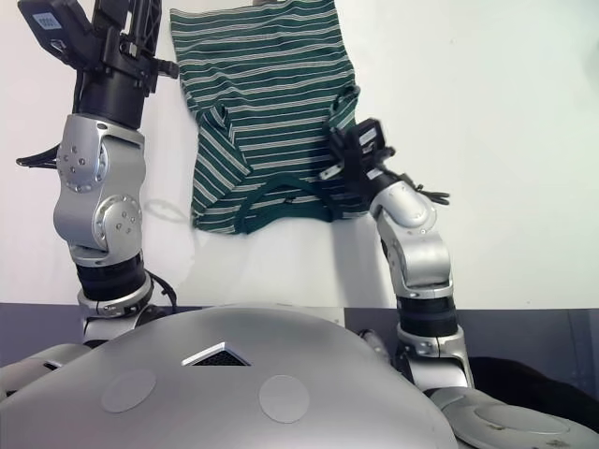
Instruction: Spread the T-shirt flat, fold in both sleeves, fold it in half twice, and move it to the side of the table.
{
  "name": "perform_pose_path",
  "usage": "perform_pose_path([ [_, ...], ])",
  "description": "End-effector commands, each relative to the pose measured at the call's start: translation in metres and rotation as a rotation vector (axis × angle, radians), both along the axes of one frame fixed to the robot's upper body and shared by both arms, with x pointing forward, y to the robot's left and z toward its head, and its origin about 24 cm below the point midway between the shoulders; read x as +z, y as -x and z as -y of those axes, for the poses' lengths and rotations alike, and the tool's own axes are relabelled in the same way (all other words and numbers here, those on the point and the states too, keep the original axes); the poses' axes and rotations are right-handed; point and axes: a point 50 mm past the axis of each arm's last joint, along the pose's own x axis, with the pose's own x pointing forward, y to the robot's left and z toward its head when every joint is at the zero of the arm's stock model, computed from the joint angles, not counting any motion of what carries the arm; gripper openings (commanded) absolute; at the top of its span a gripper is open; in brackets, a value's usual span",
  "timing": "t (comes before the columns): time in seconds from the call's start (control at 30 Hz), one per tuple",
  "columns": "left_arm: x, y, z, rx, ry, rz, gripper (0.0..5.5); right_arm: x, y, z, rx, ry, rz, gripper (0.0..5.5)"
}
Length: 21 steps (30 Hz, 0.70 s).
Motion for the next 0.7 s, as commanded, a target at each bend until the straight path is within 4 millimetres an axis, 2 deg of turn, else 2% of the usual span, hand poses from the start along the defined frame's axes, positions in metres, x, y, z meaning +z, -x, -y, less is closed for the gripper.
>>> perform_pose_path([
  [0.03,-0.002,0.0,-0.001,0.018,-0.007,-0.005,1.79,0.008,-0.005,-0.005,0.053,-0.019,-0.007,0.32],
  [0.17,-0.003,0.003,0.001,-0.003,-0.039,0.003,1.79,0.033,-0.011,-0.017,0.152,-0.216,0.014,1.14],
  [0.23,0.001,0.004,0.002,-0.078,-0.085,0.025,1.79,0.063,-0.02,-0.019,0.241,-0.347,0.06,1.59],
  [0.27,0.004,0.007,0.003,-0.145,-0.146,0.048,1.79,0.079,-0.027,-0.015,0.275,-0.377,0.099,1.59],
  [0.3,0.006,0.012,0.001,-0.23,-0.304,0.098,1.96,0.095,-0.036,-0.004,0.309,-0.304,0.188,1.64],
  [0.37,0.003,0.026,-0.01,-0.419,-0.834,0.267,2.31,0.113,-0.053,0.033,0.363,0.059,0.433,1.83],
  [0.4,-0.006,0.033,-0.021,-0.53,-1.078,0.318,2.53,0.113,-0.056,0.055,0.421,0.288,0.524,2.04],
  [0.43,-0.014,0.04,-0.03,-0.618,-1.226,0.345,2.68,0.11,-0.055,0.072,0.48,0.454,0.571,2.23],
  [0.5,-0.035,0.057,-0.051,-0.779,-1.423,0.376,3.04,0.099,-0.046,0.111,0.569,0.702,0.643,2.64],
  [0.57,-0.057,0.079,-0.071,-0.884,-1.503,0.358,3.35,0.086,-0.024,0.145,0.674,0.861,0.666,3.0],
  [0.63,-0.076,0.097,-0.086,-0.942,-1.542,0.301,3.75,0.07,0.003,0.172,0.796,0.951,0.589,3.28],
  [0.7,-0.09,0.113,-0.091,-1.002,-1.563,0.253,3.75,0.055,0.028,0.184,0.911,0.948,0.522,3.28],
])
